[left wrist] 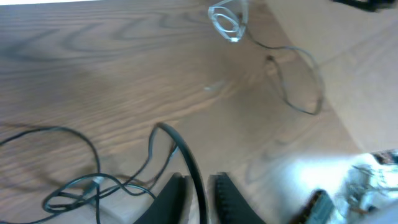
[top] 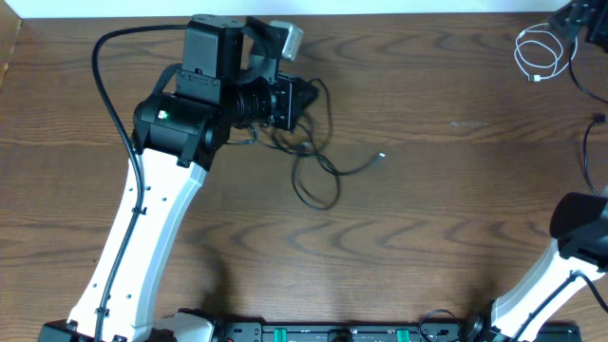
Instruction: Untangle cables
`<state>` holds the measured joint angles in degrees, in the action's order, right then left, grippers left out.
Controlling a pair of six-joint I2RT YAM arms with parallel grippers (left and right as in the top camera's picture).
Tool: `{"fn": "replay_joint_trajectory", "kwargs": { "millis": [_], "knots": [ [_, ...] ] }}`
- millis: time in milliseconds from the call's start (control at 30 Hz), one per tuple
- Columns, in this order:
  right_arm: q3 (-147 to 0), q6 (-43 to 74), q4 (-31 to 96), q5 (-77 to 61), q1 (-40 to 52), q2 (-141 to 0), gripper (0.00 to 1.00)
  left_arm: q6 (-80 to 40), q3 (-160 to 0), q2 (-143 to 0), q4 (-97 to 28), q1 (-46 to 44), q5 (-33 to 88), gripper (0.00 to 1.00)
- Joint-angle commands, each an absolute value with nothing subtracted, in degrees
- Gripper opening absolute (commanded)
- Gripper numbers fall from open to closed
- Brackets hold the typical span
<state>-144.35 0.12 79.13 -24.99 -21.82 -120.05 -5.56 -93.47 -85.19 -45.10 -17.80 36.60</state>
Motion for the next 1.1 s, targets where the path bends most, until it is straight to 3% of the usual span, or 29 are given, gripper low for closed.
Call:
{"fn": "replay_joint_trajectory", "kwargs": {
  "millis": [0,100,200,433,533,733,1067],
  "knots": [
    [-144.94,-0.97,80.20,-26.09,-19.42,-119.59,0.99,-4.54,-94.19,-85.73,-45.15,-17.98,43.00,0.44],
    [-144.94,-0.99,81.43,-26.06,-17.61,-119.66,0.99,-4.54,-94.19,-85.73,-45.15,-17.98,42.22,0.73],
    [-144.94,-1.43,82.56,-26.09,-15.55,-119.94,0.99,-4.56,-94.19,-85.73,-45.95,-17.96,37.23,0.85],
    [-144.90,-5.13,85.80,-26.02,-7.42,-121.19,0.99,-8.69,-94.19,-85.67,-50.17,-14.50,20.08,0.90],
    [-144.33,-5.48,86.48,-25.91,-3.66,-121.93,0.94,-11.44,-94.19,-85.65,-52.51,-11.40,15.07,0.90],
    [-137.03,-4.43,83.29,-23.53,5.58,-122.28,0.84,-12.38,-93.80,-85.97,-55.99,-6.28,14.33,0.89],
    [-130.28,2.52,77.28,-20.71,8.25,-122.28,0.86,-10.13,-87.66,-97.47,-52.60,-6.83,17.08,0.88]
  ]
}}
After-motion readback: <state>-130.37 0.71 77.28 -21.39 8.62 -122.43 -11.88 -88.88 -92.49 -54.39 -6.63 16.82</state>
